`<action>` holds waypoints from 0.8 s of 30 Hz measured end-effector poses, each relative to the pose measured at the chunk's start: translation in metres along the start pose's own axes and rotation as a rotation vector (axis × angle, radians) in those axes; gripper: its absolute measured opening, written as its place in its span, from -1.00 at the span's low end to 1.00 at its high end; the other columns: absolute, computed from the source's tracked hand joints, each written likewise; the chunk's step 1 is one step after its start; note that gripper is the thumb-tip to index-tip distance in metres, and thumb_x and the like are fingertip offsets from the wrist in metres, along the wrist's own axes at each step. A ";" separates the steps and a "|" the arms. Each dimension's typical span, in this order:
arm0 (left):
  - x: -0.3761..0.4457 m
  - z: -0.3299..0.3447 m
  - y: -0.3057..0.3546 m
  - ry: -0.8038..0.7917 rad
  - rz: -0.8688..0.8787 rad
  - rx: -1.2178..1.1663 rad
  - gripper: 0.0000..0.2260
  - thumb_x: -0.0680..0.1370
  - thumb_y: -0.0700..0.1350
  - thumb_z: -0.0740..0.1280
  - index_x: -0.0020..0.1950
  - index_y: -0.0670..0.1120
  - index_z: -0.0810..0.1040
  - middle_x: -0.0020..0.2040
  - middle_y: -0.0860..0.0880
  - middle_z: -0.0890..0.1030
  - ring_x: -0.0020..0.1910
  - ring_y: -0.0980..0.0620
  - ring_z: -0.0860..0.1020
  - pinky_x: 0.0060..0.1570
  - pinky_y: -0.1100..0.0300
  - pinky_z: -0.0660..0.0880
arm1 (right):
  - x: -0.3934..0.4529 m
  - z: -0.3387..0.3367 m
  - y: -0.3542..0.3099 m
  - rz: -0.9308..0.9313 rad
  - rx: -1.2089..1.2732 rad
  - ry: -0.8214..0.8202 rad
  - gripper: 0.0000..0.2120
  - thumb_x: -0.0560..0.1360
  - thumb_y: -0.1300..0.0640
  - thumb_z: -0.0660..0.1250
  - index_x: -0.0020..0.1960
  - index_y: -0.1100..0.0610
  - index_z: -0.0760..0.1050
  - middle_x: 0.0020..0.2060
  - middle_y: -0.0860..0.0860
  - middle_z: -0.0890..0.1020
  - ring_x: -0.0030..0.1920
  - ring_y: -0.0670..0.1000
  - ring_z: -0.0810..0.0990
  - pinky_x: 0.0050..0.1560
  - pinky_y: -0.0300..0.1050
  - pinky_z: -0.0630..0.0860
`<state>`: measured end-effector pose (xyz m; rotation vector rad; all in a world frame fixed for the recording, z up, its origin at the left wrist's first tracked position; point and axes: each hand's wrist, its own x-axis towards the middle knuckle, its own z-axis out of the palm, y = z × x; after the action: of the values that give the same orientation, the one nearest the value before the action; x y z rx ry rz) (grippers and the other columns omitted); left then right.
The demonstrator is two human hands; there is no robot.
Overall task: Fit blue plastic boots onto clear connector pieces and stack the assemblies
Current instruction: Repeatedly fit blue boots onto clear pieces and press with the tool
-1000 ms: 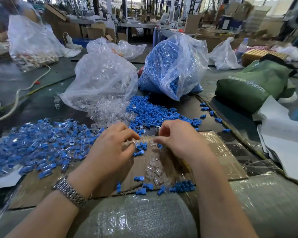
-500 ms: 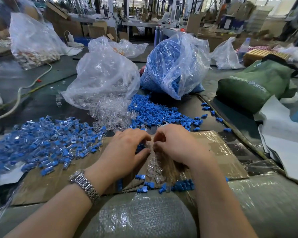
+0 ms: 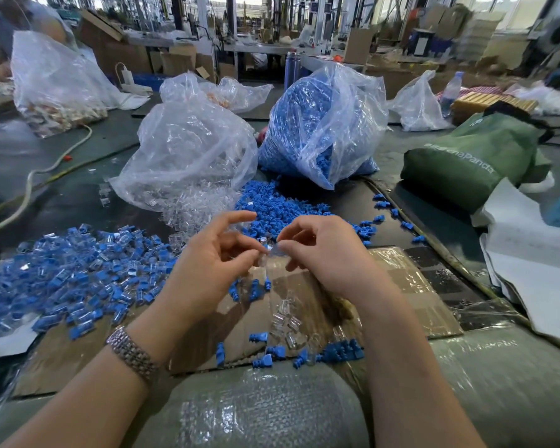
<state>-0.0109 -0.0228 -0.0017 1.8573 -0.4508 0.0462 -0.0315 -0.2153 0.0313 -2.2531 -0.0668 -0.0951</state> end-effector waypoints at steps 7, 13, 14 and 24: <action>0.000 -0.003 0.002 0.015 -0.044 -0.131 -0.72 0.60 -0.35 0.34 0.21 -0.04 0.57 -0.05 -0.01 0.70 -0.14 -0.05 0.73 -0.21 0.19 0.65 | 0.002 0.001 0.000 -0.010 0.077 -0.052 -0.92 0.56 0.19 0.45 -0.03 0.02 0.65 -0.28 -0.06 0.73 -0.24 -0.16 0.72 -0.06 -0.18 0.59; -0.003 0.001 0.002 -0.005 0.031 0.005 -0.73 0.59 -0.34 0.35 0.14 0.01 0.60 -0.05 0.10 0.70 -0.08 0.06 0.72 -0.06 0.27 0.64 | 0.000 0.003 -0.001 -0.067 0.065 -0.077 -0.87 0.61 0.22 0.37 0.01 0.00 0.62 -0.24 -0.05 0.73 -0.18 -0.16 0.71 0.04 -0.09 0.64; -0.003 0.001 0.003 0.005 0.041 0.037 -0.75 0.59 -0.32 0.36 0.10 0.03 0.62 -0.07 0.10 0.71 -0.08 0.08 0.72 -0.05 0.28 0.63 | 0.000 0.002 -0.001 -0.073 0.065 -0.045 -0.86 0.62 0.21 0.36 0.00 -0.01 0.62 -0.25 -0.06 0.73 -0.18 -0.16 0.70 0.04 -0.06 0.65; -0.008 0.002 0.003 0.069 0.191 0.309 -0.81 0.51 -0.34 0.44 -0.04 -0.05 0.69 -0.15 0.09 0.70 -0.13 0.17 0.68 -0.06 0.27 0.63 | -0.001 0.007 -0.001 -0.076 0.042 -0.135 -0.90 0.61 0.23 0.37 0.00 0.06 0.62 -0.20 -0.02 0.73 -0.16 -0.14 0.72 0.06 -0.01 0.65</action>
<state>-0.0198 -0.0236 -0.0015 2.1010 -0.5979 0.3233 -0.0321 -0.2095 0.0279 -2.2127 -0.2250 0.0179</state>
